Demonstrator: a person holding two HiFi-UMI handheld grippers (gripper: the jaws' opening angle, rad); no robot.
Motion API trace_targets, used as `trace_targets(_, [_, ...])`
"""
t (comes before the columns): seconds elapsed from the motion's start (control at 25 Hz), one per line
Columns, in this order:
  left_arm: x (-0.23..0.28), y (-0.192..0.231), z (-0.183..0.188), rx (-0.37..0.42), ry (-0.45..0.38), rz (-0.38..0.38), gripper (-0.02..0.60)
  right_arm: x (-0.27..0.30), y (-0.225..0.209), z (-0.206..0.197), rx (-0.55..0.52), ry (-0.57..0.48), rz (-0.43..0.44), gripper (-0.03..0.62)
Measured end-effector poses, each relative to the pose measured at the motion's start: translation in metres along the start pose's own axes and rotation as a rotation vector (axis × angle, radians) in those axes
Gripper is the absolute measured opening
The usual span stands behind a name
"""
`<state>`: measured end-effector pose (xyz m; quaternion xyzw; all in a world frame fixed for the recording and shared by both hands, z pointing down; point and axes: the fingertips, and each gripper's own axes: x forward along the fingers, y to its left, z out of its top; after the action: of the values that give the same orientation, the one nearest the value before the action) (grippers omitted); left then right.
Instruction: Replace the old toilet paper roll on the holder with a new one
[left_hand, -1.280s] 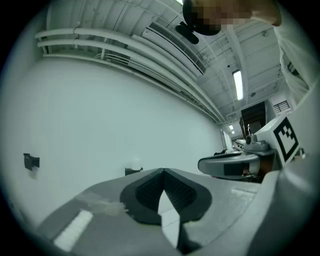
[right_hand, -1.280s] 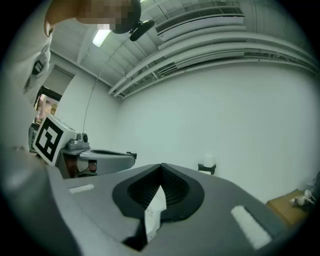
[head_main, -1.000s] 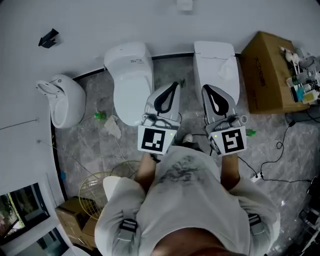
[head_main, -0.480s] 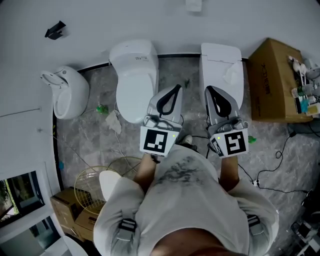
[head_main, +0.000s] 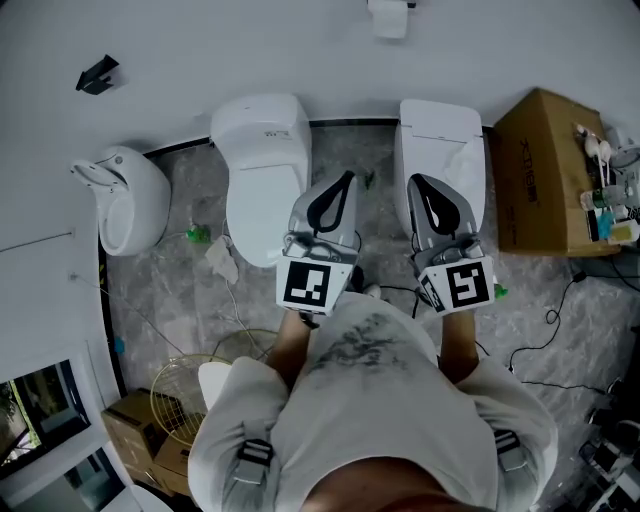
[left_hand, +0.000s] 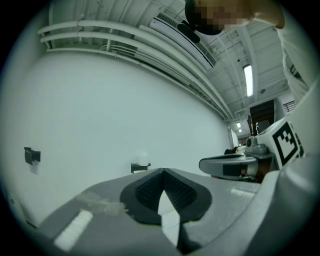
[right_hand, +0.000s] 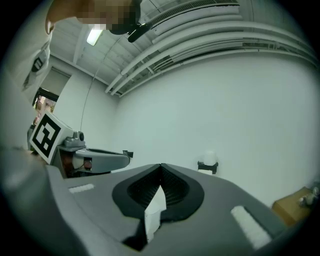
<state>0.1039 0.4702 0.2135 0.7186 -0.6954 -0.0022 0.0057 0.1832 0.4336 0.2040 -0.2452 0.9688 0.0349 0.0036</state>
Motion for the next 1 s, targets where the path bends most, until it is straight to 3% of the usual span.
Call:
trace_targets(0.6, [0.08,0.086,-0.002,-0.03,0.009,-0.089,-0.002,0.102,-0.034,-0.011,-0.005,0.037,-0.104,0.0])
trace_targets(1.0, [0.122,0.109,-0.01,-0.032,0.03,-0.148,-0.002,0.145,-0.058,-0.02,-0.006,0.063,-0.15,0.0])
